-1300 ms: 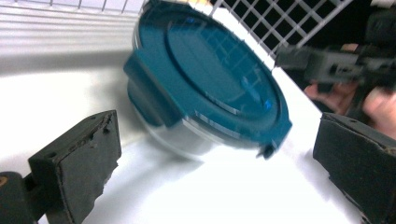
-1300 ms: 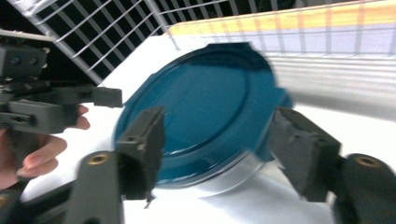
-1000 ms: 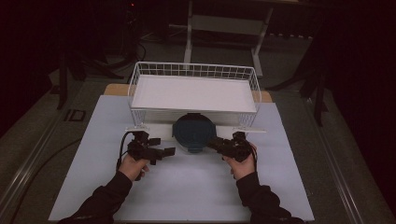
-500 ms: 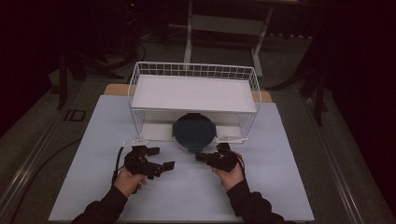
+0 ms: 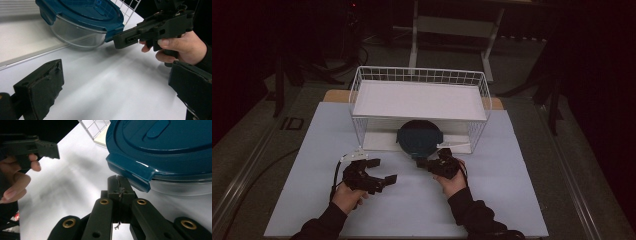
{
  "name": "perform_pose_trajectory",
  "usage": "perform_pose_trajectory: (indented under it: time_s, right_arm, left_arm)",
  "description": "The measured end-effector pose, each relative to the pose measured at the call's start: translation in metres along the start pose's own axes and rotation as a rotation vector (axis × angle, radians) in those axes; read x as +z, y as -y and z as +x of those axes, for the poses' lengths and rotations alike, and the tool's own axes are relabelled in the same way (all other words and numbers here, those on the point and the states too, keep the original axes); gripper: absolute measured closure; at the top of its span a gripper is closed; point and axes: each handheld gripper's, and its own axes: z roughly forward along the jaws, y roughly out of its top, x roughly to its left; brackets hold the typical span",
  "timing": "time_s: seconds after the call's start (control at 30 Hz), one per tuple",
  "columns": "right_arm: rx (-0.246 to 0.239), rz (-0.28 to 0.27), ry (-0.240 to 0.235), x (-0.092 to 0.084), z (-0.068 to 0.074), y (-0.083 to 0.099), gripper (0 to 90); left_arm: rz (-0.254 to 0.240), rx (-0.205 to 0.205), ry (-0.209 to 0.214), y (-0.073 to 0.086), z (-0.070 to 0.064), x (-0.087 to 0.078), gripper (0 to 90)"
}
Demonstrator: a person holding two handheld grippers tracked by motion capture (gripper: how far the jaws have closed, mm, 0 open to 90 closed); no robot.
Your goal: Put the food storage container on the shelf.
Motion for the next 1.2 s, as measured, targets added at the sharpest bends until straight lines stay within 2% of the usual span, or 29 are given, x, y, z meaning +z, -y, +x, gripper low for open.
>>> perform_pose_trajectory:
  time_s: [0.27, 0.37, 0.6, 0.87, 0.9, 1.2]
  right_arm:
    - [0.006, 0.001, 0.021, 0.005, -0.006, -0.006, 89.8]
    - [0.037, -0.002, 0.034, 0.009, -0.013, -0.007, 89.8]
    - [0.023, -0.003, 0.047, 0.013, -0.016, -0.012, 89.9]
    - [0.043, -0.032, 0.078, 0.015, -0.026, -0.020, 89.8]
    - [0.059, -0.036, 0.081, 0.016, -0.028, -0.022, 89.8]
    - [0.037, -0.030, 0.097, 0.022, -0.029, -0.029, 89.8]
  left_arm:
    - [-0.004, 0.002, 0.003, 0.001, 0.000, 0.001, 0.4]
    - [-0.005, 0.001, 0.000, 0.001, 0.001, 0.001, 0.4]
    - [-0.006, -0.001, 0.003, 0.002, 0.002, 0.002, 0.4]
    - [-0.007, 0.003, 0.002, 0.002, 0.001, 0.002, 0.4]
    - [-0.010, 0.003, 0.002, 0.002, 0.001, 0.002, 0.4]
    - [-0.005, 0.008, 0.001, 0.002, 0.001, 0.001, 0.4]
